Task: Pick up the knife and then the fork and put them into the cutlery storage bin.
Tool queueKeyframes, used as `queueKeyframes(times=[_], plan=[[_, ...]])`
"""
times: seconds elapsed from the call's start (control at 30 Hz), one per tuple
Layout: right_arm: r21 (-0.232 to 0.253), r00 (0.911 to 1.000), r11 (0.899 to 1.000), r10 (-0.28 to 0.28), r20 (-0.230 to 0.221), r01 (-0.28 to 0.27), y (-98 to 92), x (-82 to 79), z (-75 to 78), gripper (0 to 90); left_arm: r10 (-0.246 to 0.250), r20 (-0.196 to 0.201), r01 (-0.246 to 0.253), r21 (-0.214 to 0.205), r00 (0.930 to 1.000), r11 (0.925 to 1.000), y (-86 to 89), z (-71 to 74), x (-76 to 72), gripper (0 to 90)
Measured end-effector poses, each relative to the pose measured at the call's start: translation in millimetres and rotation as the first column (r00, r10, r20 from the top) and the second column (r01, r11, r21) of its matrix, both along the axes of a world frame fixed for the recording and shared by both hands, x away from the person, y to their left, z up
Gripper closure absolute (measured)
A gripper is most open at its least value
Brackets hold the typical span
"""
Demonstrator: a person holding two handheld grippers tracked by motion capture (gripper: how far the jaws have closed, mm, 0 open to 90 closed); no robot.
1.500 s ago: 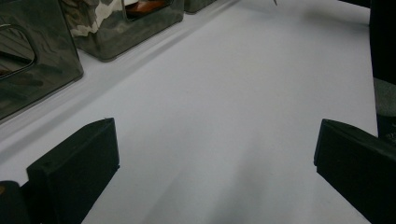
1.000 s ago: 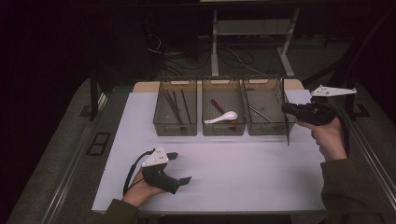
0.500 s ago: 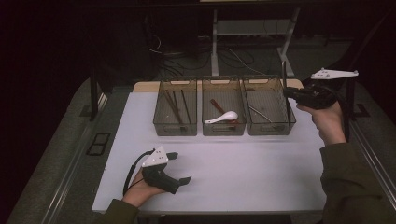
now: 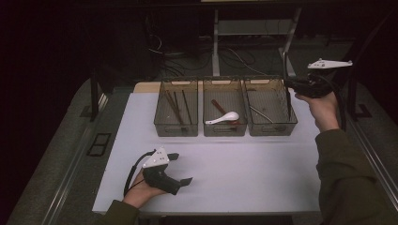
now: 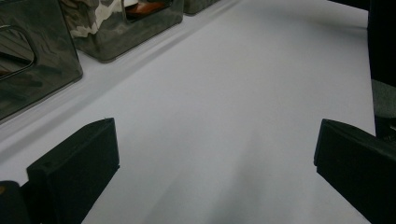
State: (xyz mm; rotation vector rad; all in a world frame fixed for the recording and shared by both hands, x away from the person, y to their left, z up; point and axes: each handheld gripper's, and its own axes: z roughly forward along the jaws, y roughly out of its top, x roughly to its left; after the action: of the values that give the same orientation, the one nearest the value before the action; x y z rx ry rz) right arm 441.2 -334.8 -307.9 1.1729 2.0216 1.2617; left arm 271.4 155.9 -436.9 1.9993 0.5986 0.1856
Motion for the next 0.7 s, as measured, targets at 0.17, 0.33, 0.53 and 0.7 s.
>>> queueKeyframes(times=[0.17,0.33,0.53,0.7], plan=[[-0.027,0.9995,1.000,-0.010,-0.030,0.010,3.3,11.6,-13.6,79.5,-0.003,0.000,0.003,0.000,1.0000,1.0000,0.1,0.1,-0.1,0.0],[-0.053,0.9968,0.999,-0.017,-0.078,0.013,7.8,20.6,-25.1,79.5,-0.003,-0.001,0.003,-0.003,1.0000,1.0000,0.1,0.3,-0.4,0.0],[-0.106,0.9904,0.994,-0.029,-0.135,0.015,11.3,27.1,-35.0,79.5,-0.005,0.001,0.005,-0.005,1.0000,1.0000,0.0,0.3,-0.7,0.0],[-0.120,0.9844,0.993,-0.029,-0.174,0.008,11.2,30.6,-38.8,79.4,-0.007,0.000,0.007,-0.001,1.0000,1.0000,-0.2,0.3,-0.7,0.0]])
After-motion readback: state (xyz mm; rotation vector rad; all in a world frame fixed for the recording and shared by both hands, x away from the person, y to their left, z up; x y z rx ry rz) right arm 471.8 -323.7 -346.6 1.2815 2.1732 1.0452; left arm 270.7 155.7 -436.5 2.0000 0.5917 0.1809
